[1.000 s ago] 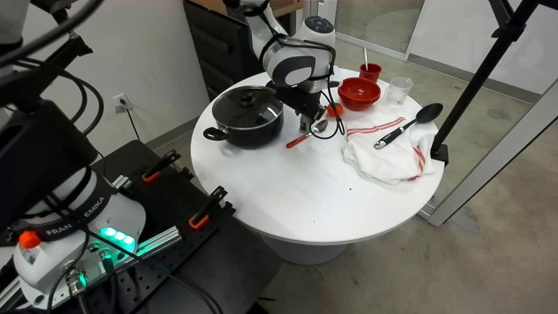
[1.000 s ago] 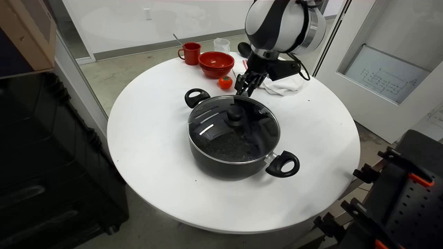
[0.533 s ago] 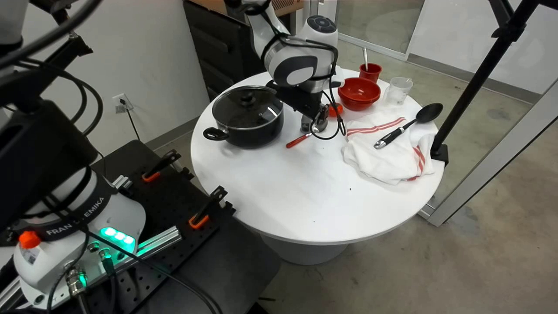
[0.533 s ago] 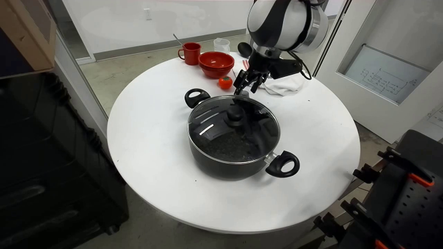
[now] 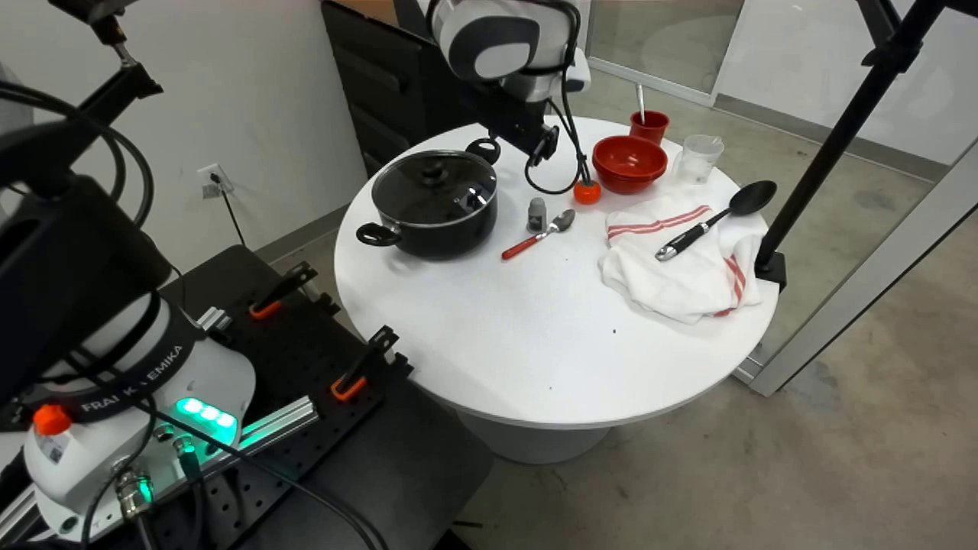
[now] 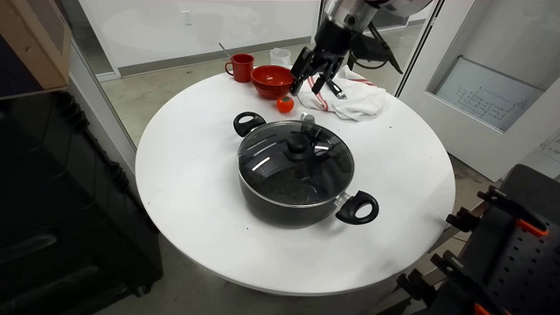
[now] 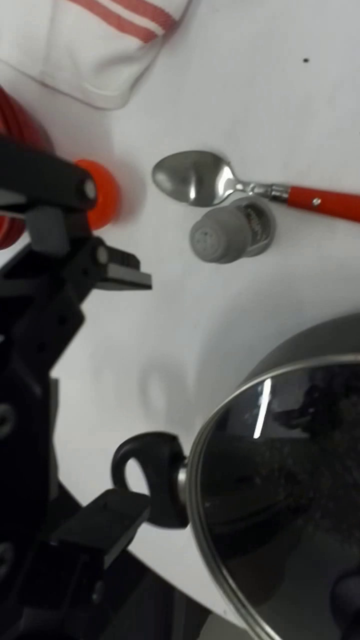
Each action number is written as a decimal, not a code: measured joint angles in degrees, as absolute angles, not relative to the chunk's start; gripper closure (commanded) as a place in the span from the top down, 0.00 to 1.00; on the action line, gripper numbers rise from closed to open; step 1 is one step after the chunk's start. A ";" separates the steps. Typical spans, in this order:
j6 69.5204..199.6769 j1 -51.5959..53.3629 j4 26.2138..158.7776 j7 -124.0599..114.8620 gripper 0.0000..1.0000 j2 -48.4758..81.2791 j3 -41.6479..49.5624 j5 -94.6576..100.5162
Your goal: Move the grey shaker to the center of the table
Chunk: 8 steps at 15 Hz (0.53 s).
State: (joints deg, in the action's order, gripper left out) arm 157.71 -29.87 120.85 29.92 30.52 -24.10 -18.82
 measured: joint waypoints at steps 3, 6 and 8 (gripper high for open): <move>152.20 -34.39 125.48 37.97 1.00 21.39 -28.63 -27.63; 141.65 -37.00 129.54 43.87 1.00 11.57 -29.51 -32.50; 133.72 -33.76 131.66 46.13 1.00 4.98 -24.35 -34.03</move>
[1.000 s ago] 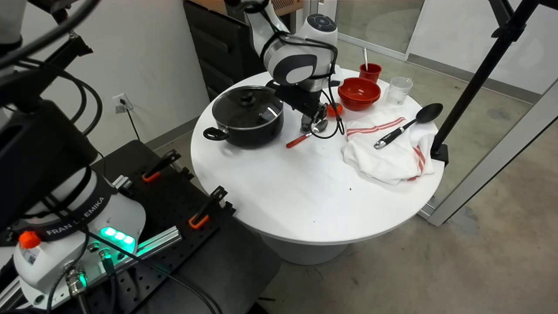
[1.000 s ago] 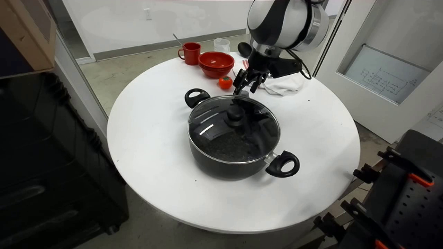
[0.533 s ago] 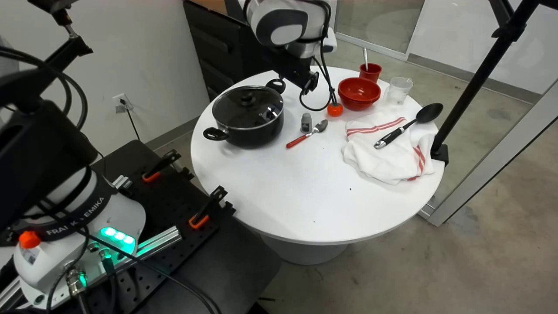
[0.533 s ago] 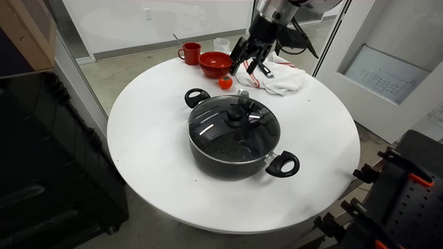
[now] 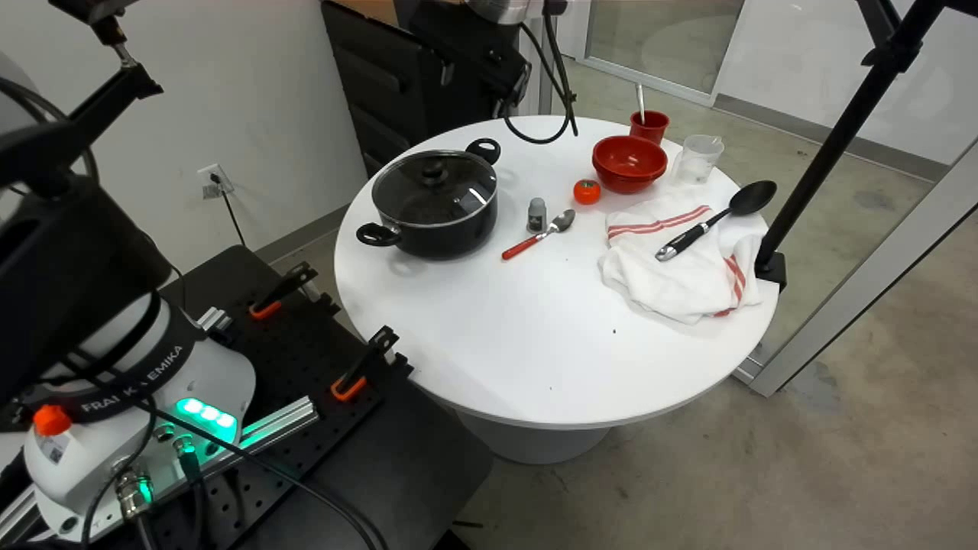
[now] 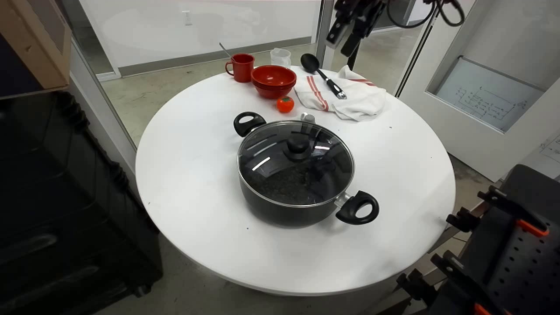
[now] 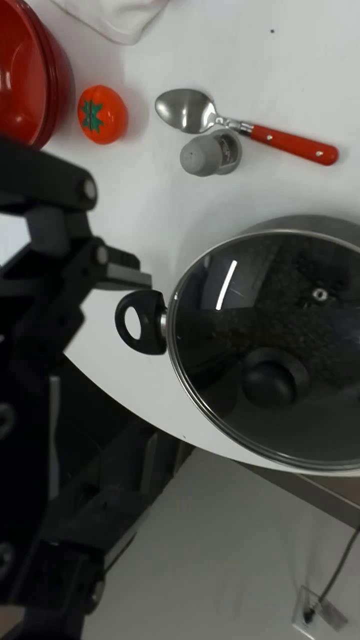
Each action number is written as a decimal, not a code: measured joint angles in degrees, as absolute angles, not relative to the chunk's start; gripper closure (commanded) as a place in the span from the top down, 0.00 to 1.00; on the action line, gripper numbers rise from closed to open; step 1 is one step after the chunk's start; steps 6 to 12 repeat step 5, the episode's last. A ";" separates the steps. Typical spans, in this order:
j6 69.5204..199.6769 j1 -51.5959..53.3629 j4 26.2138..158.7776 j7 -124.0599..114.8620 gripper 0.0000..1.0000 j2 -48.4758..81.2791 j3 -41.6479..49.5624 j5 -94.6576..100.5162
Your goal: Move the grey shaker to the center of the table
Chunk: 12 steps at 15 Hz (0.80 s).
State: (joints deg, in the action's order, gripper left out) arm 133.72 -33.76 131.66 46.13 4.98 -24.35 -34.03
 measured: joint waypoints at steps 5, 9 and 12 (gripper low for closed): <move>129.81 -29.38 134.86 46.60 1.00 -1.88 -19.53 -34.43; 129.81 -29.38 134.86 46.60 1.00 -1.88 -19.53 -34.43; 129.81 -29.38 134.86 46.60 1.00 -1.88 -19.53 -34.43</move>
